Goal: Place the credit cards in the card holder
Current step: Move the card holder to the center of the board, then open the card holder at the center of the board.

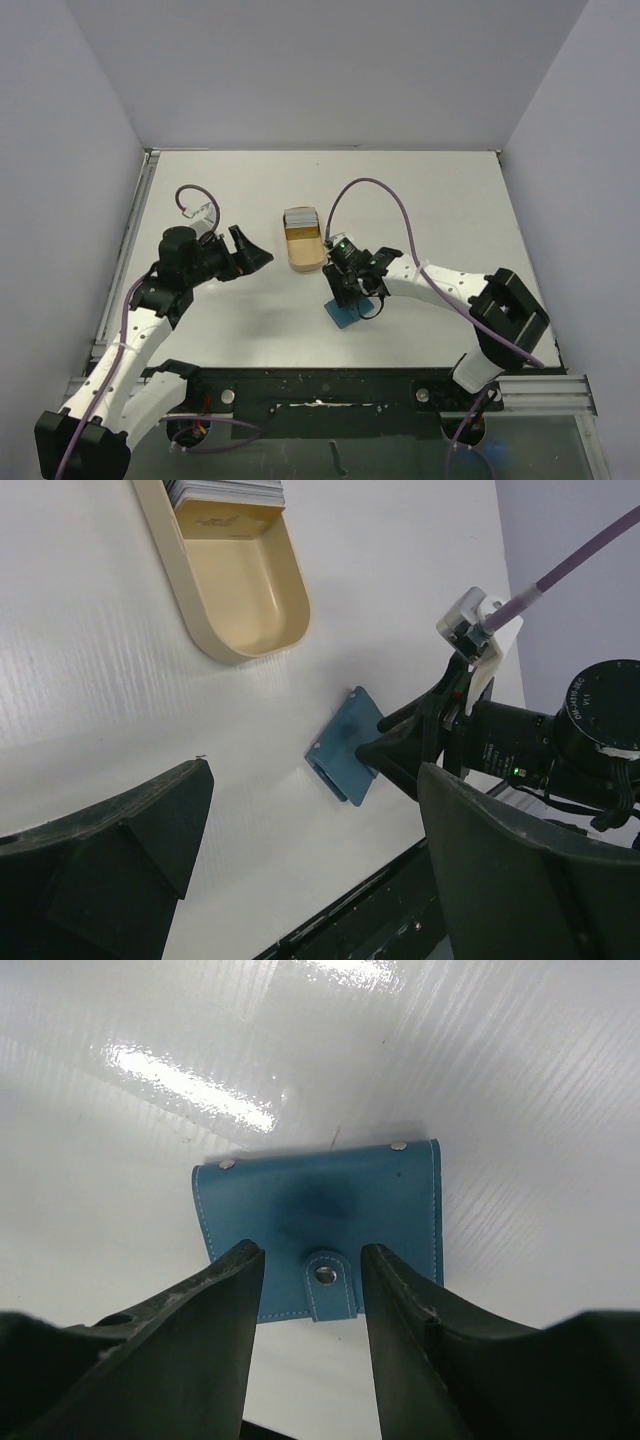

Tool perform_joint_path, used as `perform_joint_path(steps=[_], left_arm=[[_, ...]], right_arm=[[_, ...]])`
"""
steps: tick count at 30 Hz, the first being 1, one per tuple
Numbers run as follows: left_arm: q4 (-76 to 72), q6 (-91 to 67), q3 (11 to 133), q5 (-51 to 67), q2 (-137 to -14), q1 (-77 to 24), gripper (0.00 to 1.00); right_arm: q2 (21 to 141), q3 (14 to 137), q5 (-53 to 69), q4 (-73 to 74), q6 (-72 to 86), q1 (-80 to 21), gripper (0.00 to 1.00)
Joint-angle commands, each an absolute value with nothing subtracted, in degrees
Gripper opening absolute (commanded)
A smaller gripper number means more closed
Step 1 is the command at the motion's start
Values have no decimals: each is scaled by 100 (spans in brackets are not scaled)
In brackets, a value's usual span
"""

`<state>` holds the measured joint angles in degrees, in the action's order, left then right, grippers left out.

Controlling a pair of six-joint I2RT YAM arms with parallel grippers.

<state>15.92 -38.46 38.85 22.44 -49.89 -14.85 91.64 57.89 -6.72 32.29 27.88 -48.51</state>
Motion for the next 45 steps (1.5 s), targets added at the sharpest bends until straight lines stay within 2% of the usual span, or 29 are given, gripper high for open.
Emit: perform_joint_path(steps=[1, 15, 18, 25, 27, 33, 39, 45], left_arm=[[1323, -3917, 3798, 2461, -4974, -1541, 84], [1640, -3659, 3638, 2663, -5131, -1643, 83], [1647, -3641, 3581, 2663, -5168, -1660, 83], [1766, -3709, 3647, 2656, -5556, -1745, 77], [1776, -3717, 3647, 2643, -5660, -1801, 76], [1802, -3742, 3743, 2592, -5895, -1980, 74], [1621, -3985, 3711, 2579, -5952, -2121, 71], [1136, -3841, 3500, 2546, -5719, -2396, 70]], right_arm=[[8768, 5734, -843, 3376, 2900, -4957, 45], [9250, 5435, -882, 3240, 2826, -5106, 44], [9333, 5415, -811, 3213, 2776, -5144, 39], [9235, 5583, -860, 3190, 2630, -5193, 15], [9197, 5606, -861, 3114, 2545, -5188, 12], [9122, 5685, -853, 2978, 2260, -5220, 10], [8874, 5776, -674, 2760, 2039, -5284, 0], [8366, 5587, -537, 2210, 1774, -5359, 0]])
